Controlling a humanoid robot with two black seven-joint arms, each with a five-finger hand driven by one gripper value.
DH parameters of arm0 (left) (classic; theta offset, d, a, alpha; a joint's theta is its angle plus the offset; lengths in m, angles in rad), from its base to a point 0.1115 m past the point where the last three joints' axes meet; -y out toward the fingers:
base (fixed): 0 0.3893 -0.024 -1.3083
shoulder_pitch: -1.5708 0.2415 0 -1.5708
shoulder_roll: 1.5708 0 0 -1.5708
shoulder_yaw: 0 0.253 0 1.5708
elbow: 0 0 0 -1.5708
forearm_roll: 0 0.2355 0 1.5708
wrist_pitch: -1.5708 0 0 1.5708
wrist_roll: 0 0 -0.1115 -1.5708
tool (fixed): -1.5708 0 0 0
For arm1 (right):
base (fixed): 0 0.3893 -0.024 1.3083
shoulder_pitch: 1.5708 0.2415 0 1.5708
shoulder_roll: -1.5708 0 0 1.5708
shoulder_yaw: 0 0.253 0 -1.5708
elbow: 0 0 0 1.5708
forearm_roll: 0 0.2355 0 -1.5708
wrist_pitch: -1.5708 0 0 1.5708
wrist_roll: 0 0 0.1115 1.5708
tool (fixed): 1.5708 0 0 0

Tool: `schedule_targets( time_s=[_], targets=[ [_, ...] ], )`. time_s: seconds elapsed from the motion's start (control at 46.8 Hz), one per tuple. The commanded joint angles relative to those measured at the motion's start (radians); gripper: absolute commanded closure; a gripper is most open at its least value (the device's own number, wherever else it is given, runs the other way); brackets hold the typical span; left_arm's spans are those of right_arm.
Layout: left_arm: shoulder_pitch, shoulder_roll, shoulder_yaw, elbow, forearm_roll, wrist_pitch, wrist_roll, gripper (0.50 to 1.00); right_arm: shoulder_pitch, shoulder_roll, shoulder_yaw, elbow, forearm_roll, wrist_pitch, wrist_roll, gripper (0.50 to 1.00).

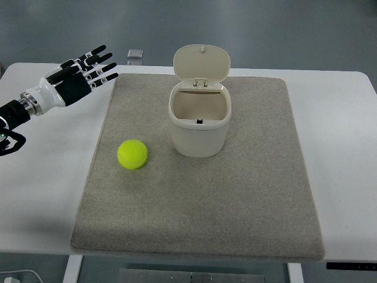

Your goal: Put tennis ball into box with left hand

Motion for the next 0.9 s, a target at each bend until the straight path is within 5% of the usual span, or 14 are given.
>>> schedule_targets(
  time_s=[0.0,0.876],
  targets=[
    [0.000,-0.003,0.000,-0.004,0.003,0.001,0.000,0.504,-0.001,0.000,0.000,0.000,0.000,0.000,0.000,0.560],
    [-0.008,-0.011,-0.014,0.008,0.017,0.030,-0.014,0.504,0.001,0.000,0.000,0.000,0.000,0.000,0.000,0.562]
  ],
)
